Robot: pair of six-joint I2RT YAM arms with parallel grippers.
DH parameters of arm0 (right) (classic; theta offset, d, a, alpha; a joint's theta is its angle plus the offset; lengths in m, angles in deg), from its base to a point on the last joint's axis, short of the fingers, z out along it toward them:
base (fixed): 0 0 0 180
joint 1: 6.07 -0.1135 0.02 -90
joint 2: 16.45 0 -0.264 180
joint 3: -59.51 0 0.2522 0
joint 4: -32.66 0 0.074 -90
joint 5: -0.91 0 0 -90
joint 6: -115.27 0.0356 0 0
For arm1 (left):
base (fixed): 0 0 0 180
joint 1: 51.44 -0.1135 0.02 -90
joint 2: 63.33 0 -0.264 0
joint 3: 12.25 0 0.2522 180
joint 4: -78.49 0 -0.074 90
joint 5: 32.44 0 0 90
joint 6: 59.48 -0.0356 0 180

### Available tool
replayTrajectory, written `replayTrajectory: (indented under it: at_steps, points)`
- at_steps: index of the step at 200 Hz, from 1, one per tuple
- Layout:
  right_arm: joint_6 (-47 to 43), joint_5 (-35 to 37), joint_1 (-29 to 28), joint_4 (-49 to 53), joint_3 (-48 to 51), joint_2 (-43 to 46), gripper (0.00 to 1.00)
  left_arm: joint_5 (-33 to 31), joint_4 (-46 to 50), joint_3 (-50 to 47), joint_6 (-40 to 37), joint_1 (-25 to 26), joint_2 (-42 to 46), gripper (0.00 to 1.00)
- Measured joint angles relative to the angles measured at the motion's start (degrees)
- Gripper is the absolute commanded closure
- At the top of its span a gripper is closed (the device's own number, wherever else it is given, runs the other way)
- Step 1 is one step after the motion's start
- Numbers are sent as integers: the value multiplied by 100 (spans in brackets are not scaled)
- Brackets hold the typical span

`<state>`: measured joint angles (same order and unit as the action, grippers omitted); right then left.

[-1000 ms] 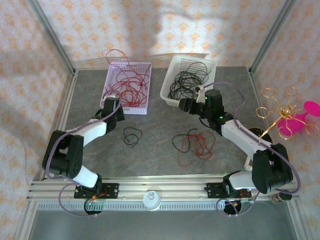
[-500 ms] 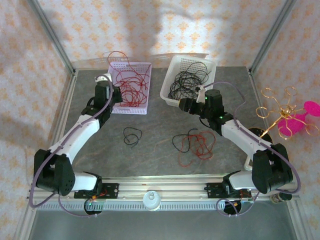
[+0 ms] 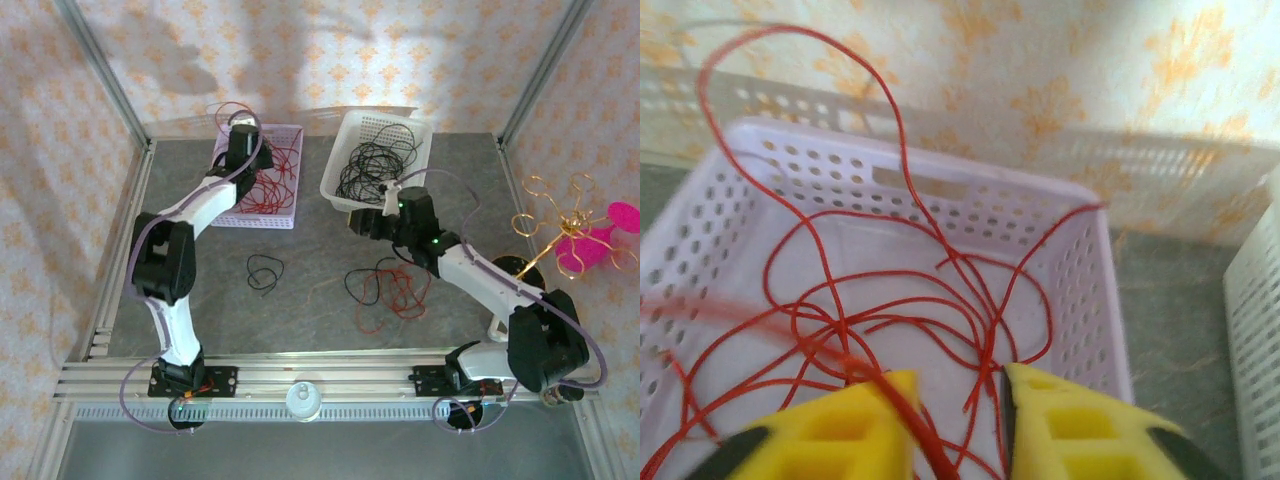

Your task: Untangle the cables

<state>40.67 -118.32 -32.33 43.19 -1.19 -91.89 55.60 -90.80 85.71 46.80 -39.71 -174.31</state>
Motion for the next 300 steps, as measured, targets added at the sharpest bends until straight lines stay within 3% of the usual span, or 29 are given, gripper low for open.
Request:
replayTrajectory:
  at_steps: [30, 65, 97, 118, 151, 204, 249, 300]
  points:
    - [4, 79, -144, -4, 295, 103, 47, 153, 37, -295, 214, 0, -219, 31]
    - [4, 164, -144, 63, 400, 120, 47, 153, 219, -1054, 323, 0, 527, 26]
    - [7, 188, -144, 61, 400, 127, 47, 101, 212, -2017, 343, 2, 2223, 20]
    - [33, 186, -144, 39, 400, 122, 47, -72, 214, -2632, 413, 2, 3241, 21]
    - [72, 168, -144, -68, 398, -7, 47, -293, 339, -3738, 706, 2, 4168, 41]
    - [177, 72, -144, -245, 398, -291, 47, 122, 627, -5362, 1209, 151, 4680, 32]
    - [245, 31, -146, -291, 398, -321, 47, 599, 494, -5781, 1390, 428, 4524, 30]
    - [262, 37, -146, -289, 398, -275, 47, 610, 227, -5779, 1432, 669, 3960, 40]
